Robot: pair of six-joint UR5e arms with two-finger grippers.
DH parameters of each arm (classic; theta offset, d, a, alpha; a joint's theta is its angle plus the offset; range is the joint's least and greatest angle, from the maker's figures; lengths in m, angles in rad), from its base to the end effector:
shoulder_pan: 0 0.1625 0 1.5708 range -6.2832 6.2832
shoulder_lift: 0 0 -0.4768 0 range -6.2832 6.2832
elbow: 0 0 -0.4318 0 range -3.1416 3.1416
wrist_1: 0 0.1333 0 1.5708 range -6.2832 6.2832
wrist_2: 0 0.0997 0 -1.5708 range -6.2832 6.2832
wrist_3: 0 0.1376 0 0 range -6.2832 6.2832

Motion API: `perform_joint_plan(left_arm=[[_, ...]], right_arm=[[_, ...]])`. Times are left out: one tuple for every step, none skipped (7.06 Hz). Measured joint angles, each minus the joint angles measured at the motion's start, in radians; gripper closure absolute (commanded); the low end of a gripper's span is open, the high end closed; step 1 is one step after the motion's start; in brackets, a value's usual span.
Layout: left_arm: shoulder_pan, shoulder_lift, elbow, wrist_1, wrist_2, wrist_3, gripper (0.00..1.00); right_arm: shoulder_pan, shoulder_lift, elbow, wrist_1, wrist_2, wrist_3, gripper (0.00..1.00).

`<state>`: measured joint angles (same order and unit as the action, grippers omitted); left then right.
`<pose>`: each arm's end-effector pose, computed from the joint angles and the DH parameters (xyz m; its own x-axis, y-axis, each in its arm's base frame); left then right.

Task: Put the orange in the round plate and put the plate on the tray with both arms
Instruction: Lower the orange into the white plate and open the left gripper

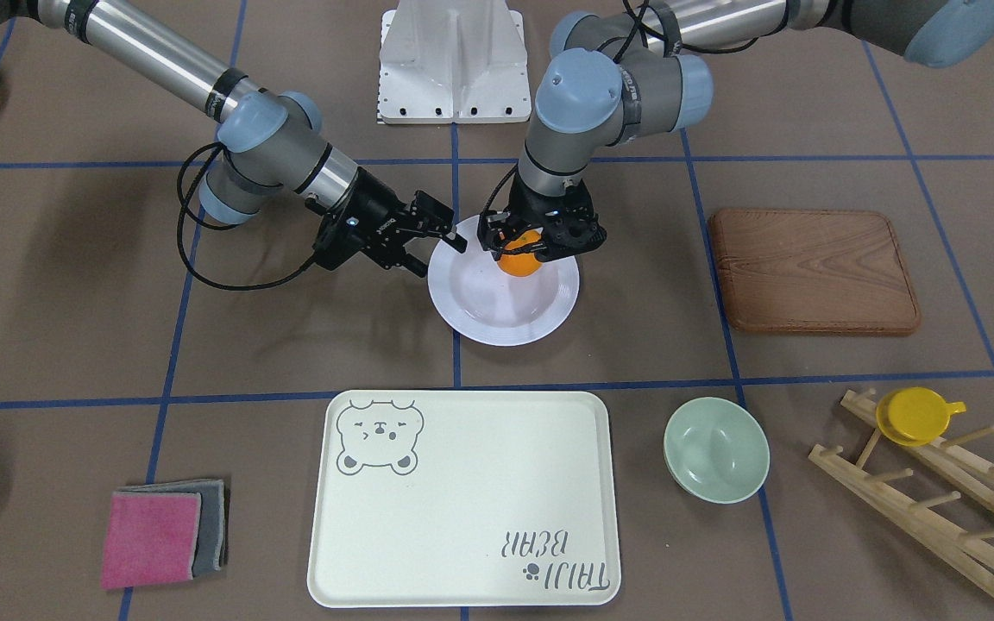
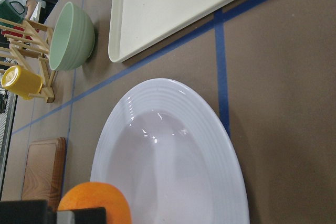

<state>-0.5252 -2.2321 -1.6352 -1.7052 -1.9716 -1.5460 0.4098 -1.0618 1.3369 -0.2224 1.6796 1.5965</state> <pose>0.6323 -0.4584 0.2593 0.5694 -0.3035 -0.7640 0.1917 0.9527 -0.2356 -0.6676 -0.4190 0.3548 -0.0559 0.0036 0.9984 -0.2953 0.9552 -0.0199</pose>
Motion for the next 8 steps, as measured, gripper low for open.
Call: perform_joint_plan(left_arm=[[0.001,-0.002,0.005,-0.006,0.000,-0.001,0.02],[0.001,-0.002,0.005,-0.011,0.003,0.001,0.02],[0.000,0.000,-0.002,-0.018,0.009,0.002,0.02],[-0.006,0.002,-0.014,-0.022,0.013,0.004,0.02],[-0.018,0.005,-0.030,-0.022,0.013,0.005,0.02],[-0.030,0.009,-0.047,-0.021,0.010,0.005,0.02],[-0.040,0.018,-0.063,-0.020,0.007,0.006,0.02],[-0.045,0.028,-0.078,-0.018,0.006,0.007,0.02]], right_arm=[[-0.014,0.004,-0.009,0.000,-0.024,-0.001,0.00],[-0.024,0.011,-0.016,0.000,-0.040,-0.001,0.00],[-0.029,0.014,-0.019,0.001,-0.049,-0.001,0.00],[-0.031,0.017,-0.020,0.004,-0.051,-0.001,0.01],[-0.031,0.017,-0.020,0.016,-0.053,0.001,0.08],[-0.031,0.018,-0.018,0.028,-0.053,0.003,0.20],[-0.029,0.018,-0.012,0.036,-0.052,0.011,0.30],[-0.024,0.018,-0.005,0.050,-0.052,0.034,0.36]])
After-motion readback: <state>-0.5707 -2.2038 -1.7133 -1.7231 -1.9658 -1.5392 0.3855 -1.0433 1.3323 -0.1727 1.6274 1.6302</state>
